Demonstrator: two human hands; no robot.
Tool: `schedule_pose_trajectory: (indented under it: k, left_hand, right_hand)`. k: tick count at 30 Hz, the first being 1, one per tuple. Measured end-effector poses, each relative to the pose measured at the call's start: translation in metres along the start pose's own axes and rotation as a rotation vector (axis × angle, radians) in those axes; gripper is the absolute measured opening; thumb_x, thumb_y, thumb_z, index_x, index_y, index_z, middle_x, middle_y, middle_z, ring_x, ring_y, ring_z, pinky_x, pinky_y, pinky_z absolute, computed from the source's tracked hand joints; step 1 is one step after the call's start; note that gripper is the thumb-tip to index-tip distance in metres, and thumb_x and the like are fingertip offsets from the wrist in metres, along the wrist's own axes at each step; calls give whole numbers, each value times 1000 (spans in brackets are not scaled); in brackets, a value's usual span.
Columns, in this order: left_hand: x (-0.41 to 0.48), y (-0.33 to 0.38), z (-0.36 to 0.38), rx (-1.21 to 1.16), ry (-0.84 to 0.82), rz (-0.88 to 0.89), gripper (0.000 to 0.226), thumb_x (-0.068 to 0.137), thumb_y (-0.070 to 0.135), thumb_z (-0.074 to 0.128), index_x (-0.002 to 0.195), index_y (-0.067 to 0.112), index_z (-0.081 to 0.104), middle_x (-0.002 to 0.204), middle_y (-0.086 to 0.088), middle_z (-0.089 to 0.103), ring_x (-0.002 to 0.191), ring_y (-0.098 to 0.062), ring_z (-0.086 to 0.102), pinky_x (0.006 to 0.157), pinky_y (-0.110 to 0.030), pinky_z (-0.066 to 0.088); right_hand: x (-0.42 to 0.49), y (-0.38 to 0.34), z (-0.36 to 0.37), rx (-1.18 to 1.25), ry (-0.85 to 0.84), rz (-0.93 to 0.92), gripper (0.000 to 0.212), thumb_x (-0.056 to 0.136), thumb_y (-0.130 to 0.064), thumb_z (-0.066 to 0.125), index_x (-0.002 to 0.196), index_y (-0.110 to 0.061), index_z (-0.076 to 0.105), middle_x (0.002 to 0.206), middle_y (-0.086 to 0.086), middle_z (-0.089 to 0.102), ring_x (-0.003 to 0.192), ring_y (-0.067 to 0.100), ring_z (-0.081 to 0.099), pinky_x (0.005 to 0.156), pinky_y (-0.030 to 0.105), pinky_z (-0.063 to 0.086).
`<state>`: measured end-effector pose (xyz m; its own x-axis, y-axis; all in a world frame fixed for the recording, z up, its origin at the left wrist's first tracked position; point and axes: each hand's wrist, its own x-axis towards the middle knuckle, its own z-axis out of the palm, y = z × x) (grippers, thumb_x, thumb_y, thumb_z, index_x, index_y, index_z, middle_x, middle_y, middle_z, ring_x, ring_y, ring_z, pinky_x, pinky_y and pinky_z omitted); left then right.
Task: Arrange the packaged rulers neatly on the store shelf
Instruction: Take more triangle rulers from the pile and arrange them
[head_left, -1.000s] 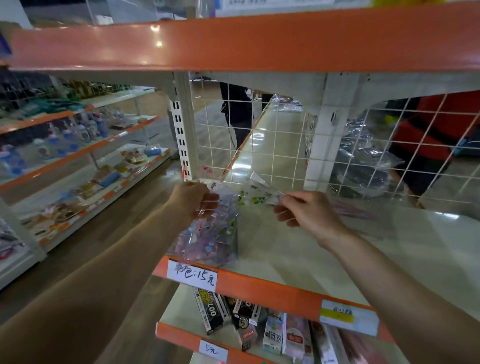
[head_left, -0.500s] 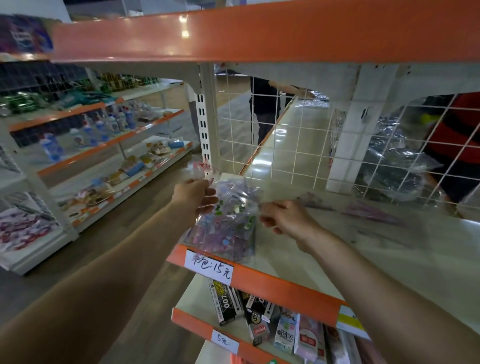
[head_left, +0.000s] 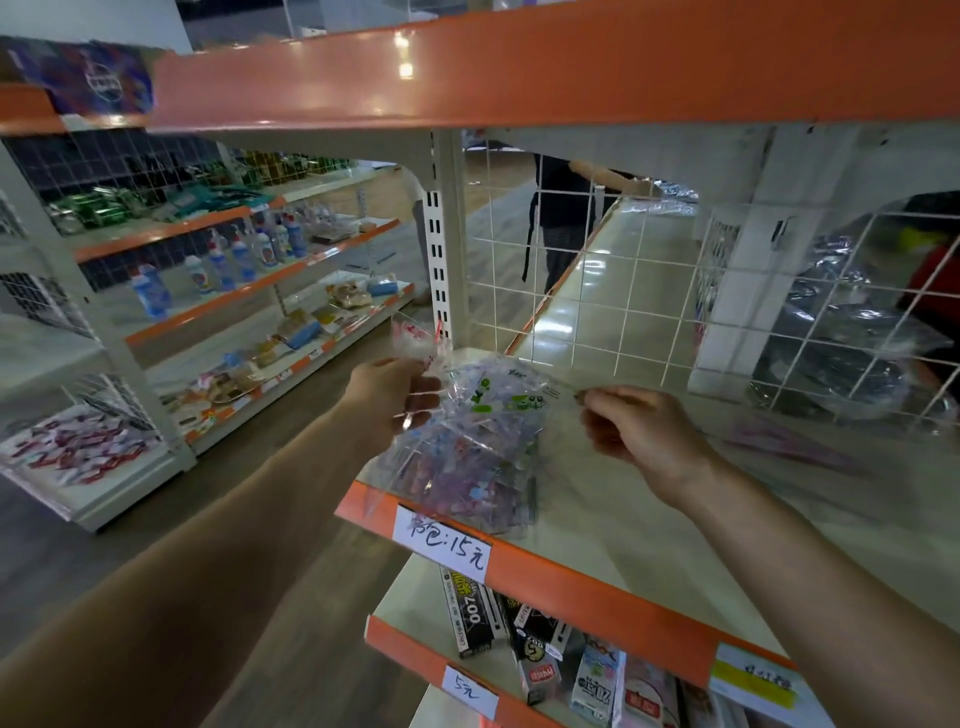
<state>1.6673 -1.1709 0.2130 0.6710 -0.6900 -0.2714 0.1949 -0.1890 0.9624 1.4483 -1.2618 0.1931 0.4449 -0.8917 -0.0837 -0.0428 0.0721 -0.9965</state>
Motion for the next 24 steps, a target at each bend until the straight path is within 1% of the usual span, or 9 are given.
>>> schedule_pose_trajectory:
  k: [3, 6, 10, 13, 16, 18, 20, 21, 24]
  left_hand:
    - [-5, -2, 15, 19, -126, -8, 10, 95, 16, 53, 93, 10, 61, 78, -6, 67, 65, -18, 61, 60, -28, 48]
    - [-10, -1, 34, 9, -262, -19, 16, 94, 21, 55, 101, 8, 62, 83, -7, 70, 67, -18, 64, 59, -29, 50]
    - [-19, 4, 58, -57, -372, -14, 16, 94, 24, 54, 92, 10, 62, 81, -7, 67, 62, -15, 63, 57, -26, 49]
    - [-26, 4, 75, -15, -418, 40, 9, 91, 17, 58, 92, 10, 64, 86, -7, 68, 66, -15, 63, 61, -27, 49]
    - [-35, 6, 96, 30, -435, 89, 6, 91, 8, 57, 91, 10, 63, 81, -4, 69, 66, -14, 61, 63, -25, 49]
    - [-40, 10, 113, 45, -458, 119, 6, 91, 8, 57, 90, 12, 62, 76, -1, 70, 63, -12, 62, 60, -23, 49]
    - [-45, 14, 129, 56, -487, 143, 6, 91, 10, 58, 88, 14, 62, 71, 3, 70, 59, -9, 63, 55, -20, 49]
    - [-48, 16, 138, 62, -497, 149, 7, 91, 11, 58, 86, 15, 62, 69, 4, 70, 58, -8, 63, 55, -19, 49]
    - [-58, 16, 167, 103, -505, 135, 10, 90, 12, 60, 81, 17, 61, 66, 5, 70, 57, -8, 63, 58, -22, 49]
  right_hand:
    - [-1, -5, -9, 80, 3, 1, 14, 92, -9, 57, 85, -11, 68, 66, 1, 64, 57, 9, 57, 57, 20, 47]
    - [-3, -9, -21, 112, 17, -16, 14, 92, -9, 58, 86, -13, 70, 69, 1, 67, 61, 10, 60, 57, 19, 48]
    - [-8, -13, -44, 119, 50, -24, 16, 92, -8, 57, 85, -15, 70, 74, 3, 69, 65, 10, 63, 60, 20, 49]
    - [-14, -15, -65, 109, 73, -16, 16, 92, -8, 57, 87, -15, 70, 74, 1, 70, 64, 6, 65, 61, 21, 49]
    - [-22, -22, -92, 23, 49, -13, 15, 93, -8, 56, 96, -11, 70, 74, -1, 70, 66, 5, 64, 60, 19, 50]
    - [-26, -29, -114, -75, 57, -47, 14, 92, -9, 57, 99, -11, 70, 76, -2, 70, 66, 5, 64, 61, 17, 52]
    - [-29, -36, -134, -161, 91, -90, 13, 91, -9, 60, 99, -12, 70, 76, -1, 69, 67, 6, 62, 67, 20, 53]
    - [-30, -38, -144, -194, 112, -111, 13, 91, -9, 60, 99, -11, 70, 75, -1, 69, 67, 5, 61, 67, 19, 52]
    - [-39, -40, -172, -341, 190, -184, 19, 88, -7, 63, 106, -8, 70, 79, -1, 67, 65, 2, 58, 58, 9, 47]
